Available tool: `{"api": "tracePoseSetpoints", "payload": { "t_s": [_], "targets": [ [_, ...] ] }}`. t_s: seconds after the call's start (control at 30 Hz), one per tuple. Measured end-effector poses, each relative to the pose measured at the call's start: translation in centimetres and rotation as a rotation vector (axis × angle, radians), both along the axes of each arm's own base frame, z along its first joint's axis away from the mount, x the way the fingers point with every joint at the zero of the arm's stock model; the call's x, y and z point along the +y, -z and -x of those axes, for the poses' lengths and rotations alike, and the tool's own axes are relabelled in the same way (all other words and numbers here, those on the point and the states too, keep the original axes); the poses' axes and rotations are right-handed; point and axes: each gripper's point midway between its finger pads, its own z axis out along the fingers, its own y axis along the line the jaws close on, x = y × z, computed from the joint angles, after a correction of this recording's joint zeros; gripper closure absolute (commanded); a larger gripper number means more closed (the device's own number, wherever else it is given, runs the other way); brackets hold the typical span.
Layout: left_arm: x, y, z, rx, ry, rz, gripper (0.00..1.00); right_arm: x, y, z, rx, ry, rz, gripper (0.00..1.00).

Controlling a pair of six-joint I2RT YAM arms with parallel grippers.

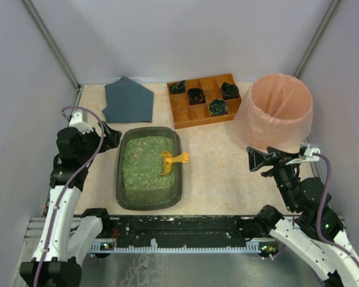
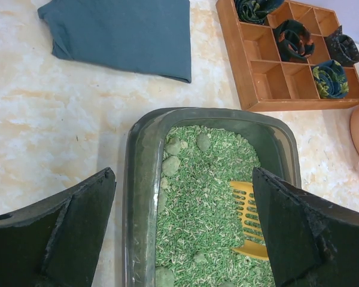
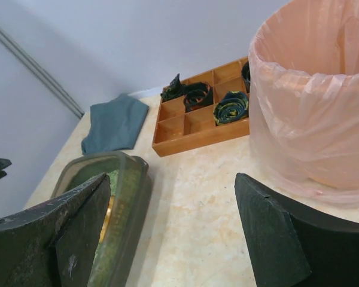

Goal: Clean the litter box

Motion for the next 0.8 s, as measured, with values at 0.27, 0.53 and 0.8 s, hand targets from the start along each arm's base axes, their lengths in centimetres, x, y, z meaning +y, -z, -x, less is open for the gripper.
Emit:
{"api": "tracePoseSetpoints", "payload": {
  "t_s": [0.27, 0.53, 0.8],
  "targets": [
    [0.0, 0.5, 0.1, 0.015, -0.003, -0.001, 0.00, -0.2, 0.4, 0.0, 0.002, 0.007, 0.044, 0.15],
    [-0.1, 3.0, 0.4, 0.114, 0.006, 0.001, 0.03, -0.1, 0.5, 0.0, -0.004, -0.003, 0.070, 0.15],
    [-1.5, 8.3, 1.1, 0.349, 0.076, 0.041, 0.13, 0.6, 0.6, 0.0, 0.000, -0.035, 0.085, 0.15]
  ]
}}
